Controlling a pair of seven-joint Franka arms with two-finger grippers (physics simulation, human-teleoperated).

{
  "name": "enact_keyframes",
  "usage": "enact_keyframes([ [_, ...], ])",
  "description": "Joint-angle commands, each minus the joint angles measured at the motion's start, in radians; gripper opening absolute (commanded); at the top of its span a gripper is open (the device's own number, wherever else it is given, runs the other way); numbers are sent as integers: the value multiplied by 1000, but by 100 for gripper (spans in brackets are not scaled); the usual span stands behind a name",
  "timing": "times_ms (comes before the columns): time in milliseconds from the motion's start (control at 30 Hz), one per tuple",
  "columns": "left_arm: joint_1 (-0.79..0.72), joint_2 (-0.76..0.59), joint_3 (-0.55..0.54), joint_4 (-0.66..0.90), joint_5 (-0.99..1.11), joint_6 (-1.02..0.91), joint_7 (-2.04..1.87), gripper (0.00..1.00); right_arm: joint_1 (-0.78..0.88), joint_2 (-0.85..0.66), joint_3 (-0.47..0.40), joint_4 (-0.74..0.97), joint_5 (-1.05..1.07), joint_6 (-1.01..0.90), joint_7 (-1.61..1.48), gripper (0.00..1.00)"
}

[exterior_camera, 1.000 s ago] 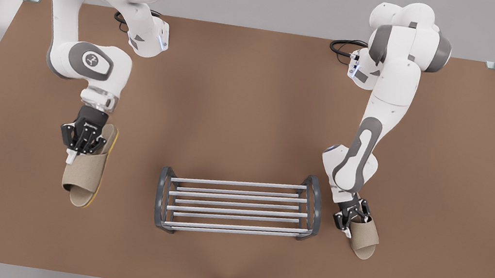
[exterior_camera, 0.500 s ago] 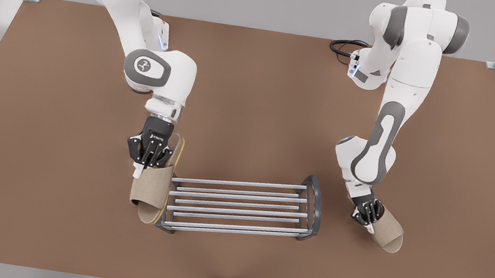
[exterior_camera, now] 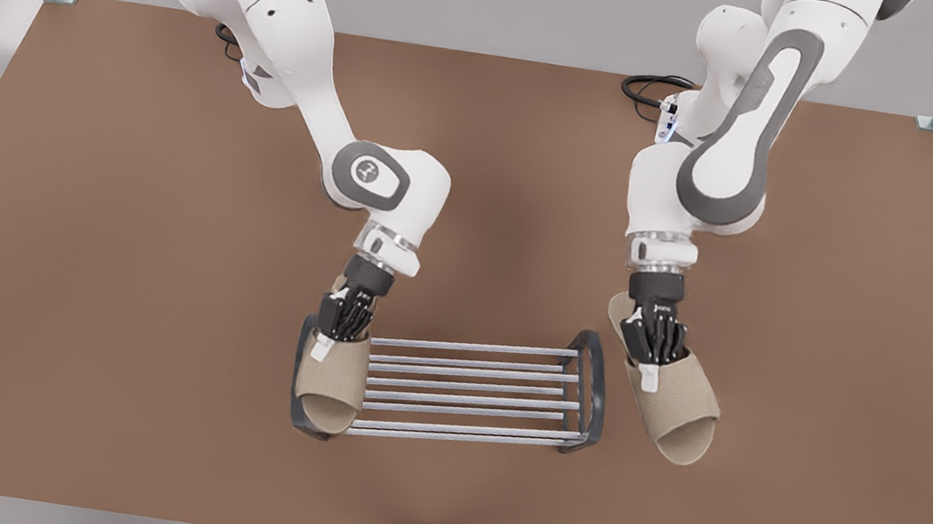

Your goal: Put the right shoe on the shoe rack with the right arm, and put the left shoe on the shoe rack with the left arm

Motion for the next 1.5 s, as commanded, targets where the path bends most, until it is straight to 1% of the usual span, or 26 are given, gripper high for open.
enact_keyframes([
  [0, 11, 3, -11, 12, -13, 44, -26, 21, 16, 9, 0, 14, -4, -77, -270, 25],
  [100, 11, 2, -8, 13, -15, 44, -27, 21, 41, 24, 0, 57, 11, -108, -271, 25],
  [233, 11, 2, -5, 16, -15, 39, -27, 21, 43, 50, 0, 66, 10, -108, -270, 25],
  [400, 9, 13, -3, 15, -16, 33, -29, 21, 66, 159, 0, 117, 10, -106, -202, 27],
  [500, 8, 16, -3, 13, -16, 21, -30, 21, 66, 200, 11, 118, 8, -94, -107, 31],
  [533, 8, 16, -3, 10, -16, 19, -30, 21, 66, 207, 14, 117, 7, -92, -75, 33],
  [567, 8, 16, -3, 9, -16, 18, -30, 21, 66, 208, 14, 117, 7, -91, -66, 37],
  [600, 8, 16, -3, 7, -16, 18, -30, 21, 66, 216, 14, 117, 4, -91, -50, 45],
  [633, 8, 17, -3, 6, -16, 16, -32, 21, 59, 216, 12, 118, -1, -91, -49, 56],
  [667, 8, 17, -3, 6, -16, 15, -32, 21, 53, 217, 11, 123, -3, -86, -49, 100],
  [1033, 8, 17, -3, 6, -16, 15, -30, 21, 66, 191, 14, 98, 11, -88, -47, 100],
  [1233, 6, 19, -23, 16, -34, 15, -30, 21, 67, 92, 29, -14, 14, -86, -47, 100],
  [1267, 6, 31, -24, 32, -47, 15, -30, 21, 67, 56, 46, -41, 33, -91, -47, 100],
  [1300, 6, 39, -34, 36, -68, 5, -30, 21, 67, 9, 64, -40, 183, -103, -49, 100],
  [1333, 6, 48, -46, 47, -90, 4, -32, 21, 64, -56, 64, -23, 400, -108, -52, 100],
  [1367, -6, 63, -46, 67, -116, 1, -32, 21, 40, -122, 61, 9, 654, -154, -70, 100],
  [1400, -23, 95, -46, 101, -149, -14, -32, 21, -23, -162, 61, 71, 894, -229, -99, 100],
  [1433, -38, 112, -46, 127, -171, -25, -30, 21, -82, -181, 60, 129, 1057, -298, -139, 100],
  [1467, -58, 141, -46, 162, -202, -28, -30, 21, -144, -183, 54, 216, 1162, -420, -274, 100],
])
